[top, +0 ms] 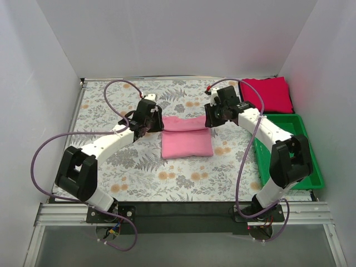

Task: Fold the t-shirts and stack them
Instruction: Fold the tshirt

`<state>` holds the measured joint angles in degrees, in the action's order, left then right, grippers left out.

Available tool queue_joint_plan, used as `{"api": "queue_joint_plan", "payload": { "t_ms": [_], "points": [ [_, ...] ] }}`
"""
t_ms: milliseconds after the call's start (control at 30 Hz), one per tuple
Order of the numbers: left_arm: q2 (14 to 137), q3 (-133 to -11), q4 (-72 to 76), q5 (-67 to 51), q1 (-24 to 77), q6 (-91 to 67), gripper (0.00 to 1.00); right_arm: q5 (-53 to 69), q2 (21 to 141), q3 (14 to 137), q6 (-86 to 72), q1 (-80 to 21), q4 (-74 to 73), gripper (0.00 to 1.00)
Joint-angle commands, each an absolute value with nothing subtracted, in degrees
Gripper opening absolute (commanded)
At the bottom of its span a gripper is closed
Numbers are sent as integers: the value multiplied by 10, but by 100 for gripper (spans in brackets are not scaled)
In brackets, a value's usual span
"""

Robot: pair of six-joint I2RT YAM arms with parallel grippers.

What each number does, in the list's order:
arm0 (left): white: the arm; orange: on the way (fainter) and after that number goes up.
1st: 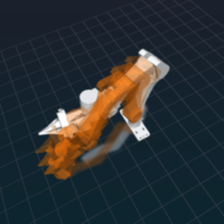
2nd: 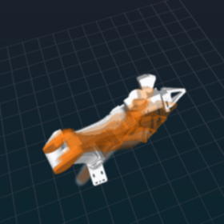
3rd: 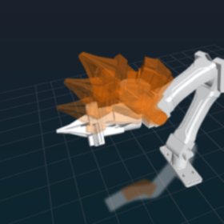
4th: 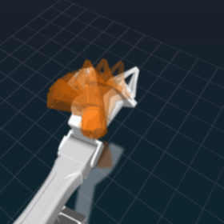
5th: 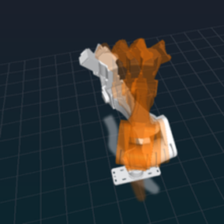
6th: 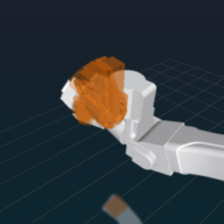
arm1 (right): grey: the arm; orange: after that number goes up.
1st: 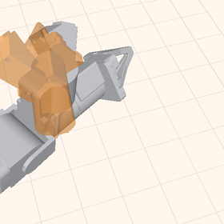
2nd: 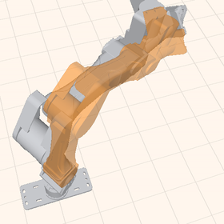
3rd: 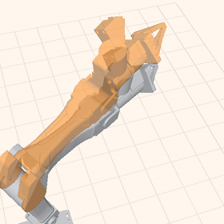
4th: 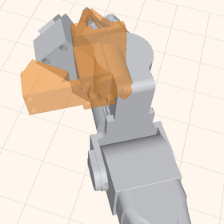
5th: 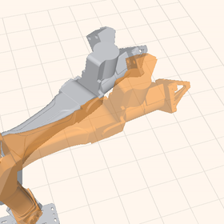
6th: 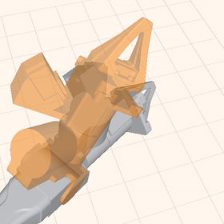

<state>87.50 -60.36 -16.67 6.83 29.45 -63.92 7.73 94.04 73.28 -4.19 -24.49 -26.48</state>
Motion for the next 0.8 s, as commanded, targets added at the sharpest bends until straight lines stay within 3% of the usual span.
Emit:
{"api": "queue_joint_plan", "payload": {
  "t_ms": [0, 133, 433, 600, 767],
  "points": [
    [894, -597, -148, -28, 296, -576, 28, 184, 960, 723, -20, -246, -224, 30],
    [933, -617, -137, -75, 295, -546, 17, 196, 1001, 740, -22, -247, -220, 29],
    [1094, -739, -131, -34, 285, -529, 18, 192, 1103, 808, -28, -221, -219, 28],
    [1147, -835, -153, -17, 280, -557, 38, 183, 1136, 850, -76, -199, -209, 28],
    [1132, -846, -156, 12, 280, -600, 55, 212, 1116, 851, -129, -189, -174, 28]
  ]
}}
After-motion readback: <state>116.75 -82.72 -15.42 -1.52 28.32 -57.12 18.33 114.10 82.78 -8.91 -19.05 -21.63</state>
